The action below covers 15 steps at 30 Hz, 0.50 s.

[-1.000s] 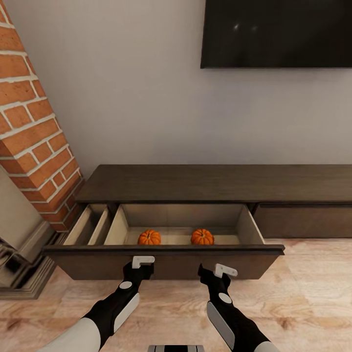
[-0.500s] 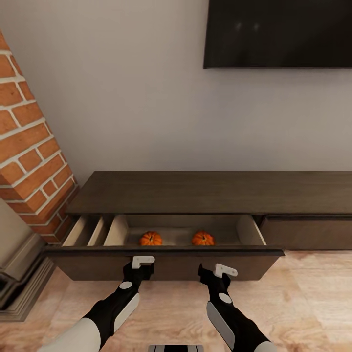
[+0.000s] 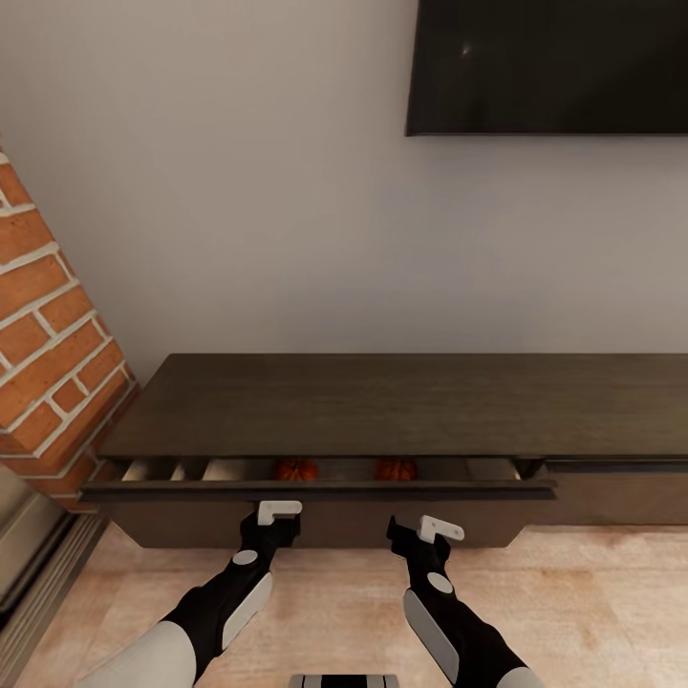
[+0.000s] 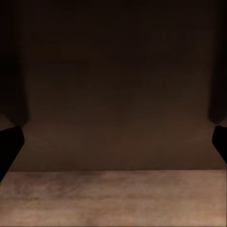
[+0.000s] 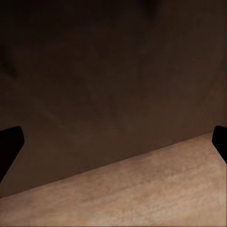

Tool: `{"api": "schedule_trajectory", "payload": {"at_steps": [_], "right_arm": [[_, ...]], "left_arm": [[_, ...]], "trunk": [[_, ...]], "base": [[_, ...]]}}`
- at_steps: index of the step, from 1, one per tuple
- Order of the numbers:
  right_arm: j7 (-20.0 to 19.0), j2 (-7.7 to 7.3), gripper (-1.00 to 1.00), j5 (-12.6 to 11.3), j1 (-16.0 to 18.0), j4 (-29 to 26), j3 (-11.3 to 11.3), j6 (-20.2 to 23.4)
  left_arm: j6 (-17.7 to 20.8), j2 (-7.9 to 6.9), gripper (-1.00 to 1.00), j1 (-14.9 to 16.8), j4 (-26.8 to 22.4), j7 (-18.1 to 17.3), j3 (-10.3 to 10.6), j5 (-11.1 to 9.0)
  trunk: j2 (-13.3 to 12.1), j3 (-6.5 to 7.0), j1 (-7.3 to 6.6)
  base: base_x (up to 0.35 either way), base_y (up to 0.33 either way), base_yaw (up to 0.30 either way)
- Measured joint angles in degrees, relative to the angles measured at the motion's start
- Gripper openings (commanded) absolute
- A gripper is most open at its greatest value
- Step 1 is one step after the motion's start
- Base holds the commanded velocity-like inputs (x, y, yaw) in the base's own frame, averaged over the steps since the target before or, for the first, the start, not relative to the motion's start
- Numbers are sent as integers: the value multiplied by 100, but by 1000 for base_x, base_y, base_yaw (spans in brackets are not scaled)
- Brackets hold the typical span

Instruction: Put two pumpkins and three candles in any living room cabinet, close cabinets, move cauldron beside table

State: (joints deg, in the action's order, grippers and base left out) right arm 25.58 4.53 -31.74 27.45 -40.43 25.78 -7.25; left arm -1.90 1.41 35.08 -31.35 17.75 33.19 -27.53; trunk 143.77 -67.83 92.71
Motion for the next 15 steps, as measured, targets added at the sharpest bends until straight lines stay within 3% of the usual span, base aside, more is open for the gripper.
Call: {"api": "schedule_trajectory", "payload": {"at_steps": [6, 15], "right_arm": [[3, 0, 100, 0, 0, -2, 0, 0], [3, 1, 100, 0, 0, 0, 0, 8]], "left_arm": [[0, -4, 100, 0, 0, 8, -3, 17], [-1, -5, 100, 0, 1, 5, -2, 16]], "trunk": [[0, 0, 1], [0, 0, 3]], "base": [[231, 0, 0], [53, 7, 0]]}}
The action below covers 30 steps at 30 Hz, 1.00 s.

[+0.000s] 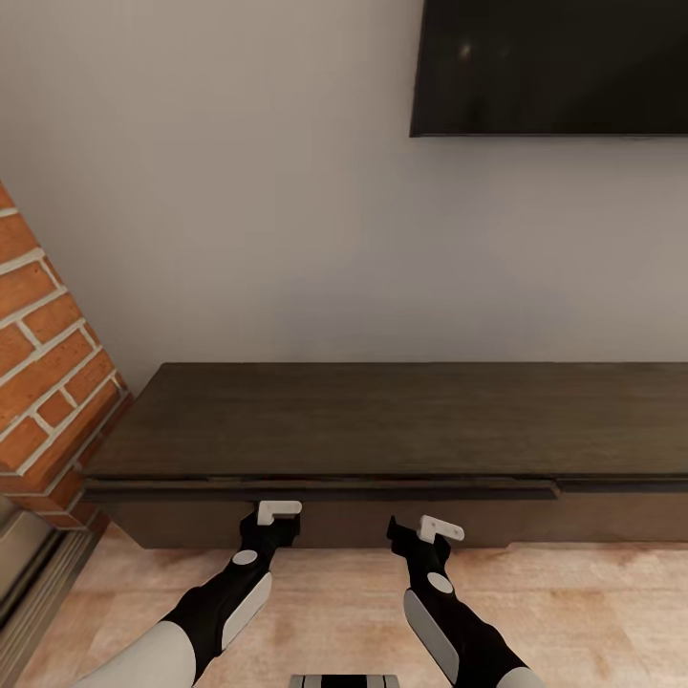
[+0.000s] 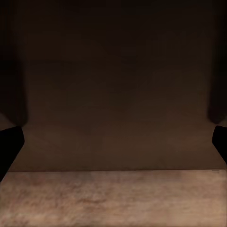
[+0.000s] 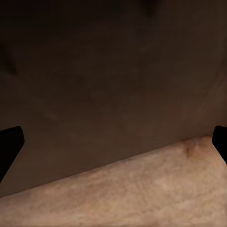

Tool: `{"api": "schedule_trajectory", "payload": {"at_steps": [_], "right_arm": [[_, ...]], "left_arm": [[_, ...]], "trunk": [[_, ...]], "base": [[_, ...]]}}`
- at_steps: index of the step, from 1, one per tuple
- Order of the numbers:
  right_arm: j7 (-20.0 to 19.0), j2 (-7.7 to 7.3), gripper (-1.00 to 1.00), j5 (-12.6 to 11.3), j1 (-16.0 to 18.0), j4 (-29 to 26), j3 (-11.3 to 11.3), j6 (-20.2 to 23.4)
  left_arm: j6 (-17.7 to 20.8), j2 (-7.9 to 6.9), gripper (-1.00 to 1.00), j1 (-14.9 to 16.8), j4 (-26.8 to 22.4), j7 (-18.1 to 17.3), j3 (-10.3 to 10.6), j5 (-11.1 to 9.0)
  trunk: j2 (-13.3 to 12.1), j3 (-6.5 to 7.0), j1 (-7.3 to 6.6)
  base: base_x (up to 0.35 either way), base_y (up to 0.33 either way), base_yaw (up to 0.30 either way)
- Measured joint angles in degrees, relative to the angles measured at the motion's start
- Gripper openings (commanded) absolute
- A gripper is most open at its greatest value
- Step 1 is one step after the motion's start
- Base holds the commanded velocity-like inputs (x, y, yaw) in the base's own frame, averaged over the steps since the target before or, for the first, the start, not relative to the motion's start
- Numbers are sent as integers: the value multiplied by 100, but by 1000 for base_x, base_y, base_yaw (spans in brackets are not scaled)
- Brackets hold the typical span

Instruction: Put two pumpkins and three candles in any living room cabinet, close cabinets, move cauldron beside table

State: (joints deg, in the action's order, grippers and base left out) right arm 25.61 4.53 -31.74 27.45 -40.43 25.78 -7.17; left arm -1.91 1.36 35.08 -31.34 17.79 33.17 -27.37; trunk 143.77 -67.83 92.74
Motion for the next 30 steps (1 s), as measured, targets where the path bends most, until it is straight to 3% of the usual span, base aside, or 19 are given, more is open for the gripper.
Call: {"api": "schedule_trajectory", "payload": {"at_steps": [9, 22, 24, 26, 28, 30], "right_arm": [[0, 0, 100, 0, 0, 0, 0, 0], [-34, -1, 100, 1, 0, -3, 0, 115], [-46, -6, 100, -13, 0, -4, -13, 451], [-56, -17, 100, -86, 2, 0, -22, 1011], [-56, -34, 100, -158, 2, -19, -34, 1683], [-60, -46, 100, -293, 2, -337, -89, 2361]], "left_arm": [[-7, 0, 100, 2, -3, 3, -6, 9], [37, 1, 100, 2, -26, -14, -24, -28], [151, 3, 100, 2, -57, -18, -40, -50], [528, 6, 100, 3, -126, -19, -44, -76], [1235, 6, 100, 3, -339, -16, -70, -84], [2111, -14, 100, 4, -748, -19, -266, -194]], "trunk": [[0, 0, 1], [0, 0, 4], [0, 0, 4], [0, 1, 2], [0, 1, 1], [0, 1, 1]], "base": [[55, 15, 0], [-307, 0, 0], [-208, 0, 0], [-93, 0, 0], [-35, 0, 0], [-12, 0, 0]]}}
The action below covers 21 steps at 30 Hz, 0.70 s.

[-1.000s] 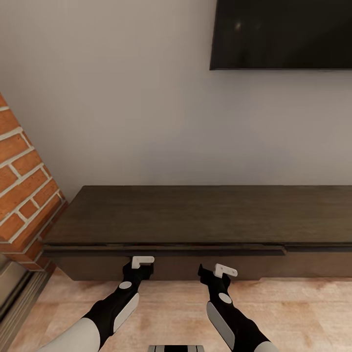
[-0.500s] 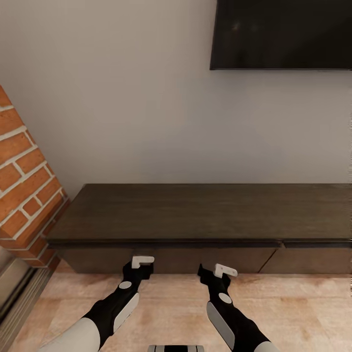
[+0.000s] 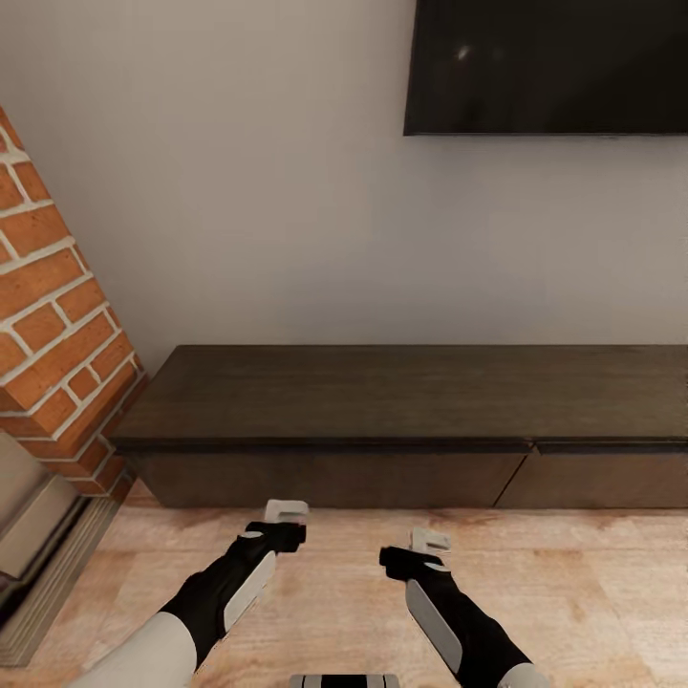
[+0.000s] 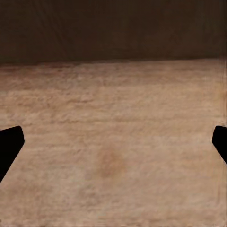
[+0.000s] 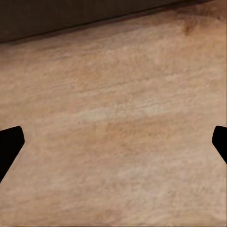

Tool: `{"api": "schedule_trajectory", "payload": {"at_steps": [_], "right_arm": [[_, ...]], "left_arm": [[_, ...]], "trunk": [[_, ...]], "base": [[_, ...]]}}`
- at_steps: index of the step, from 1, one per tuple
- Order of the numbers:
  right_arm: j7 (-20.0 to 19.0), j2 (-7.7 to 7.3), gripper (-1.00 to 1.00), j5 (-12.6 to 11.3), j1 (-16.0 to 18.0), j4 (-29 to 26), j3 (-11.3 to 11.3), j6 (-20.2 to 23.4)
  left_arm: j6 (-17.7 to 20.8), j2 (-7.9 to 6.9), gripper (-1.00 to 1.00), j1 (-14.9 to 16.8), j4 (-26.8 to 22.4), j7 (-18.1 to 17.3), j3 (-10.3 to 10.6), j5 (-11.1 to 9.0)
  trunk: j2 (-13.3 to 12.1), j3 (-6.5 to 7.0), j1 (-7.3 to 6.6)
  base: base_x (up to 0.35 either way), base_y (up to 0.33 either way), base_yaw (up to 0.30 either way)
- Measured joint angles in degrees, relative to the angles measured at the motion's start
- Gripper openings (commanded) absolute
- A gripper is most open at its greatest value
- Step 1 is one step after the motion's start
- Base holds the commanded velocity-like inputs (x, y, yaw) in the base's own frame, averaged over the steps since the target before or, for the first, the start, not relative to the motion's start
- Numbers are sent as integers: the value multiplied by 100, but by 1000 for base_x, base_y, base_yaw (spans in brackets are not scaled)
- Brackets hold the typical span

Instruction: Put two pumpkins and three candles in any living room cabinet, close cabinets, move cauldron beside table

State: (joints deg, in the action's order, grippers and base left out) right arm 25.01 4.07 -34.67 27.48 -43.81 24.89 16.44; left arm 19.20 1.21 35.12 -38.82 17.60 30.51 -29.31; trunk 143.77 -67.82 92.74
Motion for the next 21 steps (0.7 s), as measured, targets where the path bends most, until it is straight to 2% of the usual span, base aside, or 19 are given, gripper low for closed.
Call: {"api": "schedule_trajectory", "payload": {"at_steps": [2, 4, 6, 8, 11, 13, 17, 21], "right_arm": [[-1, -10, 100, -124, -11, -572, -67, 339], [10, -55, 100, -309, -35, -1137, -119, 694], [20, -116, 100, -433, -100, -1467, -149, 1046], [21, -255, 100, -495, -236, -1609, -164, 1240], [19, -430, 100, -532, -365, -1658, -170, 1292], [9, -494, 100, -523, -506, -1674, -176, 1221], [3, -533, 100, -505, -634, -1628, -168, 910], [-3, -540, 100, -527, -656, -1390, -166, 812]], "left_arm": [[568, -36, 100, 0, -228, 3, -314, -149], [1085, -114, 100, 1, -329, 10, -736, -288], [1413, -195, 100, 0, -352, 12, -1093, -370], [1575, -241, 100, -3, -347, 19, -1273, -422], [1621, -256, 100, -18, -340, 37, -1333, -443], [1628, -262, 100, -39, -324, 57, -1350, -445], [1608, -263, 100, -91, -98, 98, -1362, -409], [1567, -232, 100, -103, 236, 111, -1368, -390]], "trunk": [[0, 0, 0], [0, 0, 0], [0, 0, 0], [0, -1, 0], [-4, 65, -8], [-6, 110, -13], [-12, 198, -23], [-17, 287, -34]], "base": [[-5, 0, 0], [-2, 0, 0], [-1, 0, 0], [0, 0, 0], [0, 0, 0], [0, 0, 0], [0, 0, 0], [0, 0, 0]]}}
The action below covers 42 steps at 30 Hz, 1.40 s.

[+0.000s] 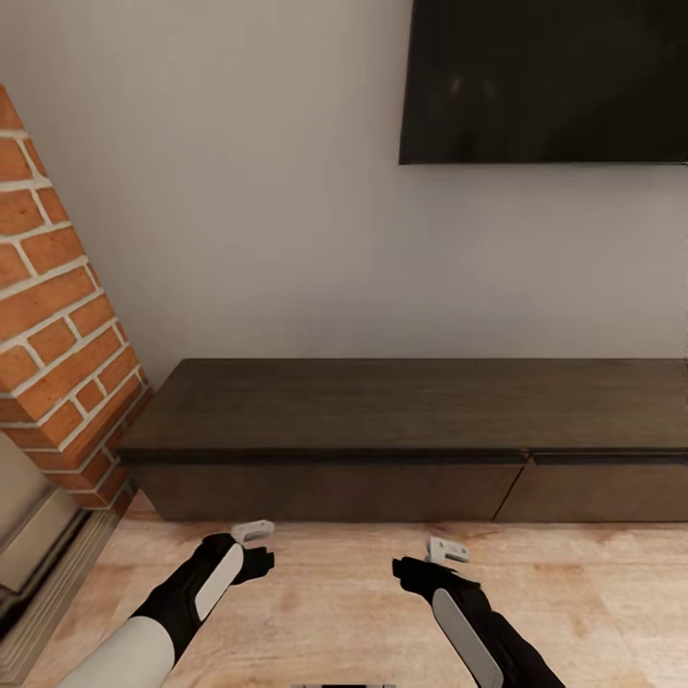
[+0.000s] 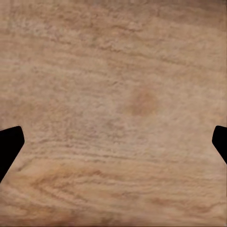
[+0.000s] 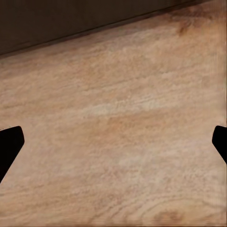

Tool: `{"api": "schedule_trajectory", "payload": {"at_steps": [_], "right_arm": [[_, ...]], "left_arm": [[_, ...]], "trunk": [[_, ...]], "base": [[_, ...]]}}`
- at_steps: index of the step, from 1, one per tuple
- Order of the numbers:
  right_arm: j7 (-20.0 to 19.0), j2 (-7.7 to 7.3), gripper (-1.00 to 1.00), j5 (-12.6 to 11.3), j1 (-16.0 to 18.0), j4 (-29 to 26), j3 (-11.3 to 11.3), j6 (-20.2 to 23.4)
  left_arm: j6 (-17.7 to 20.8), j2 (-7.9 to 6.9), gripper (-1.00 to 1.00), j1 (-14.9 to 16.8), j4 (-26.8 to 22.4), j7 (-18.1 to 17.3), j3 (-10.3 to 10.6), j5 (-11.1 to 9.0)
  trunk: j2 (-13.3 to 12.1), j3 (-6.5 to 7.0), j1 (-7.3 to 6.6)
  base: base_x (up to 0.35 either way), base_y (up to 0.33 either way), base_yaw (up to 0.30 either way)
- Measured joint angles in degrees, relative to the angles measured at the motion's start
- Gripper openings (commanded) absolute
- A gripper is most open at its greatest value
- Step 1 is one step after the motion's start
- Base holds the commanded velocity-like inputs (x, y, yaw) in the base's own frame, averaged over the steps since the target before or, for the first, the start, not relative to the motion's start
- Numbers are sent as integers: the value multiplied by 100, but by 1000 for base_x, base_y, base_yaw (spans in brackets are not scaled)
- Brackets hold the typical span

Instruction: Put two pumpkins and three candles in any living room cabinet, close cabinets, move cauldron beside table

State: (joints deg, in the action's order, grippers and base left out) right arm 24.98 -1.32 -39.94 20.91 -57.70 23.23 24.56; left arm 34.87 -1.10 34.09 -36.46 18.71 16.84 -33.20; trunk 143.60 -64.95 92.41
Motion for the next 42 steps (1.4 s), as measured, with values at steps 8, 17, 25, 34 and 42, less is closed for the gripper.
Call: {"api": "schedule_trajectory", "payload": {"at_steps": [8, 17, 25, 34, 42], "right_arm": [[-9, 3, 100, -24, -4, 249, 0, -32], [-8, 33, 100, 0, -4, 615, -5, -450], [-8, 48, 100, -16, -4, 638, -4, -554], [-13, 52, 100, -43, -4, 713, -9, -709], [-16, 37, 100, -49, -4, 981, -14, -729]], "left_arm": [[-76, 49, 100, -2, 159, 5, -7, -31], [-276, 51, 100, -2, 262, 10, -16, -48], [-282, 47, 100, -2, 263, 10, -25, -41], [-283, 38, 100, -2, 264, 10, -45, -35], [-284, -7, 100, -2, 630, 7, -45, 12]], "trunk": [[-11, 178, -21], [-23, 377, -42], [-34, 554, -65], [-272, 696, -201], [-593, 786, -376]], "base": [[0, 0, 0], [-175, 0, 0], [-39, 0, 0], [-1, 0, 0], [0, 0, 0]]}}
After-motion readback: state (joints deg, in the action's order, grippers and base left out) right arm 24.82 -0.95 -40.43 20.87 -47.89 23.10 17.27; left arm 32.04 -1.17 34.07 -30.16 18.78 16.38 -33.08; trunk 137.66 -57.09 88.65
